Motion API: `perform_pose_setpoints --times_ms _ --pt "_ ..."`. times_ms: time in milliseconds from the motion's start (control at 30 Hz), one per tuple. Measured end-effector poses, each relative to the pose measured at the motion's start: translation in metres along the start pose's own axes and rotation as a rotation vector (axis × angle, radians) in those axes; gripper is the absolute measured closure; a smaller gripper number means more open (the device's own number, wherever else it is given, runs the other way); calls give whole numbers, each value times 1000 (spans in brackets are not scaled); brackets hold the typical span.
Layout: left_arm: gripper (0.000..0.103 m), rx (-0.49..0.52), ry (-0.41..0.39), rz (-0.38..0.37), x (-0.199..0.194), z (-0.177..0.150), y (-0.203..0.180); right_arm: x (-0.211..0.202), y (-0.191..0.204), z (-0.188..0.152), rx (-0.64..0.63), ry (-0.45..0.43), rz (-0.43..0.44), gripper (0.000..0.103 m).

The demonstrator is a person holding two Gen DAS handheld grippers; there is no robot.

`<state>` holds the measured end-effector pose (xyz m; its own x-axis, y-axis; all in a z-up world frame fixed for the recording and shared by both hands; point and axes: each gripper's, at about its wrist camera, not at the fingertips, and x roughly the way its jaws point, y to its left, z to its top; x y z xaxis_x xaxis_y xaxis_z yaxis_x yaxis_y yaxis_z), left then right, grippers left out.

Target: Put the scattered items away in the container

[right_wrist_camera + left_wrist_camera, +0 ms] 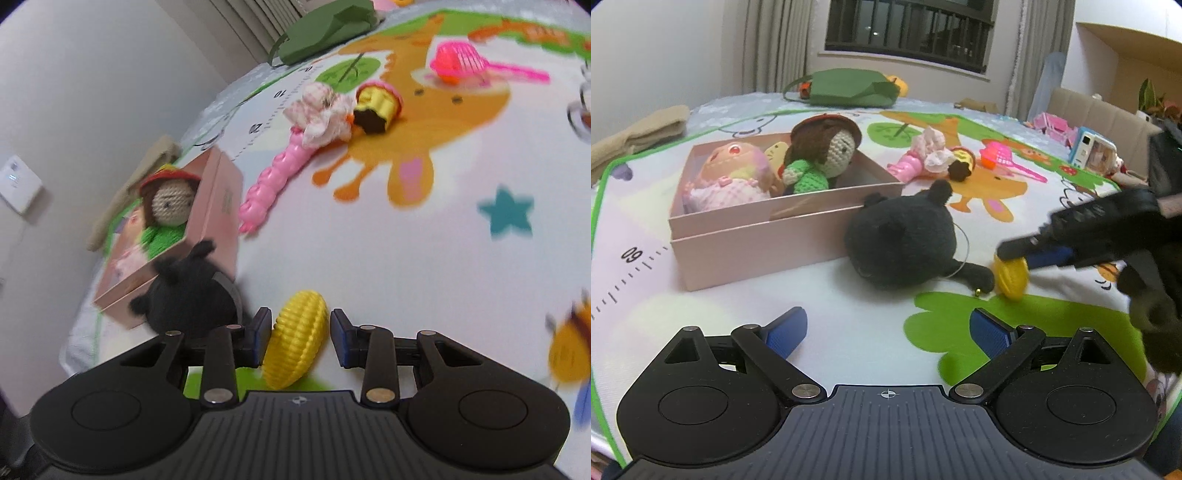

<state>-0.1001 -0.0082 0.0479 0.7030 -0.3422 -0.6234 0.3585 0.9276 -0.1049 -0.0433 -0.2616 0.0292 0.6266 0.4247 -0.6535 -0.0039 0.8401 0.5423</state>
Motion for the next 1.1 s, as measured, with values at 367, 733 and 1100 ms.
perform_pose_setpoints --times_ms 367,733,1100 --pt "5 77 -6 -26 17 -4 -56 -55 -9 -39 -265 -358 -353 0" --pt "21 203 -39 -20 46 1 -121 -48 -65 -43 -261 -352 -513 0" --pt "24 286 -19 200 42 -4 -90 -50 -64 -50 -264 -371 -490 0"
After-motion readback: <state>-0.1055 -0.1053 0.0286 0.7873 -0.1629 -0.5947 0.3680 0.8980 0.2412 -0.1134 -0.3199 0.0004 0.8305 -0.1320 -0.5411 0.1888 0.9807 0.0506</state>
